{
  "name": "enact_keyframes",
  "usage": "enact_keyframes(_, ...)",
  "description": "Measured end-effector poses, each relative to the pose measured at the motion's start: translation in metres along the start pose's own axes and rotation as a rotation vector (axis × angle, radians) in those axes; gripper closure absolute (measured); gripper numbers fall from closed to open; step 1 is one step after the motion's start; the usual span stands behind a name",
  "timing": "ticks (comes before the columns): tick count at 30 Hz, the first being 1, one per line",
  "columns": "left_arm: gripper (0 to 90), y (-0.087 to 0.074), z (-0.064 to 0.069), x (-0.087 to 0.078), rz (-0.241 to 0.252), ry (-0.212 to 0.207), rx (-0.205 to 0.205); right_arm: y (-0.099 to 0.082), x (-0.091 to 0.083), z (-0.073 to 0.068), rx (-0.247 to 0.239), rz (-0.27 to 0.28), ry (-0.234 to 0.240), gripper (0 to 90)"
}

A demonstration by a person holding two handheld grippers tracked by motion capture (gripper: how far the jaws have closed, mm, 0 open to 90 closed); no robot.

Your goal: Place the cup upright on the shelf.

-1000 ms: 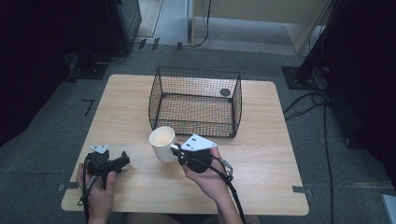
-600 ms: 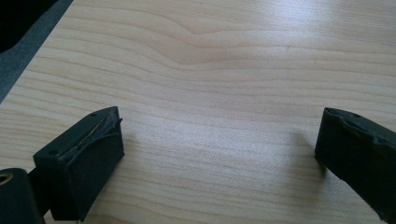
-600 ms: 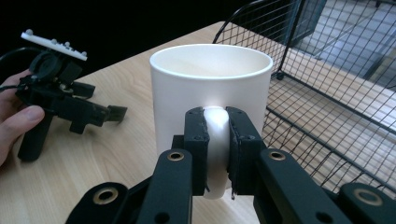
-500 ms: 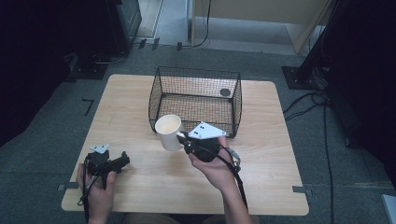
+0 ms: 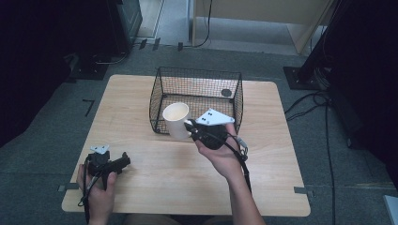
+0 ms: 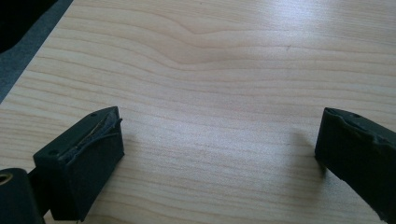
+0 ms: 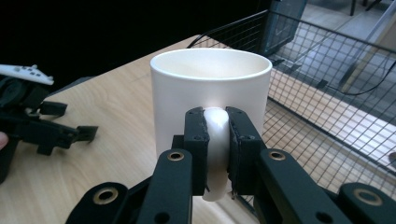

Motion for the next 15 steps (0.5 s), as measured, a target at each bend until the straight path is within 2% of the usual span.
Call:
enact_keyframes(5, 1.2, 0.0, 0.0, 0.0, 0.0, 0.0, -0.001, 0.014, 0.002, 0.013, -0.011, 0.014, -0.027, 80.8)
enact_keyframes(15, 1.2, 0.0, 0.0, 0.0, -0.001, 0.0, -0.001, 0.033, 0.009, 0.032, -0.019, 0.038, -0.035, 80.8)
Point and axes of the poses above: each handheld gripper's, and its own axes: x roughly forward along the jaws, y roughly out of its top, z roughly to its right, the point moved 9 cm from there along x, roughly forward along the jaws, and after that the axes turned 15 degrees about x, right-handed, at the moved point
